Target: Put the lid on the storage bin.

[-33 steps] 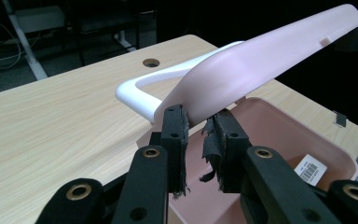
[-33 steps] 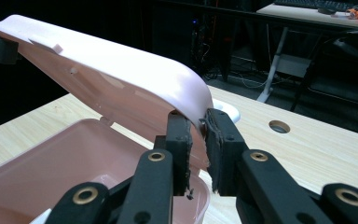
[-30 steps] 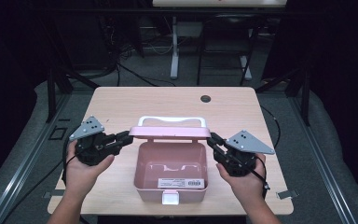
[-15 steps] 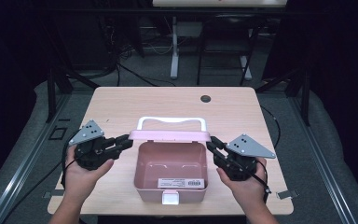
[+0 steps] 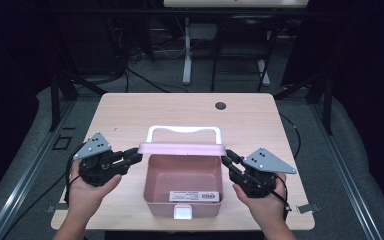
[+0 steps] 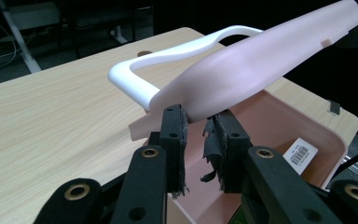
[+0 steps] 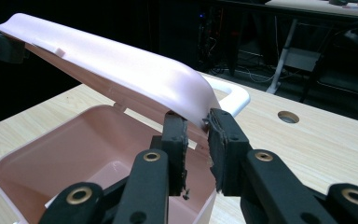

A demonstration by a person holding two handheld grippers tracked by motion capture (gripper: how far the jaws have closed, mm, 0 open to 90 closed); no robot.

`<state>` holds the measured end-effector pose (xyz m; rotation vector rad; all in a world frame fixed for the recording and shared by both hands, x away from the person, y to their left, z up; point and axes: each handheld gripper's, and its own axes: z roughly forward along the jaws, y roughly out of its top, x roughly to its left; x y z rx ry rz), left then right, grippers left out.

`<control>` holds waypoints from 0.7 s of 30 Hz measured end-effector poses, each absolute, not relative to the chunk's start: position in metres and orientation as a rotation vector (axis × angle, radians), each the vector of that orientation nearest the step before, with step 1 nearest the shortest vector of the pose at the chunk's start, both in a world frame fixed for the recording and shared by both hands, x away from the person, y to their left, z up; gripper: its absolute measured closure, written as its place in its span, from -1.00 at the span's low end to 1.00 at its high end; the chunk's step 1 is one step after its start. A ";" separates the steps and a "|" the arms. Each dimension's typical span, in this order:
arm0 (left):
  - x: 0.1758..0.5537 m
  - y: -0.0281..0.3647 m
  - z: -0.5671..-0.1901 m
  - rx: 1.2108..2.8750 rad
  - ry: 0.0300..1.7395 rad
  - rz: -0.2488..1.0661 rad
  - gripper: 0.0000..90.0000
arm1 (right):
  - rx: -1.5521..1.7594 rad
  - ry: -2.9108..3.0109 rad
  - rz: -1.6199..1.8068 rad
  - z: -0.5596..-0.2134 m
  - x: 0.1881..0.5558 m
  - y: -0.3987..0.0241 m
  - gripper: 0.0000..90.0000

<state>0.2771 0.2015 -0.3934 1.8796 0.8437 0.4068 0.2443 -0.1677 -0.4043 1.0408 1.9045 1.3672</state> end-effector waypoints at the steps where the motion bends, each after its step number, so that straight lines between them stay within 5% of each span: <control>1: 0.277 0.201 -0.394 1.873 0.839 0.409 0.70 | 1.042 1.906 1.367 -0.404 0.244 -0.168 0.69; 21: 0.263 0.202 -0.404 1.890 0.836 0.403 0.70 | 1.043 1.931 1.365 -0.414 0.233 -0.170 0.67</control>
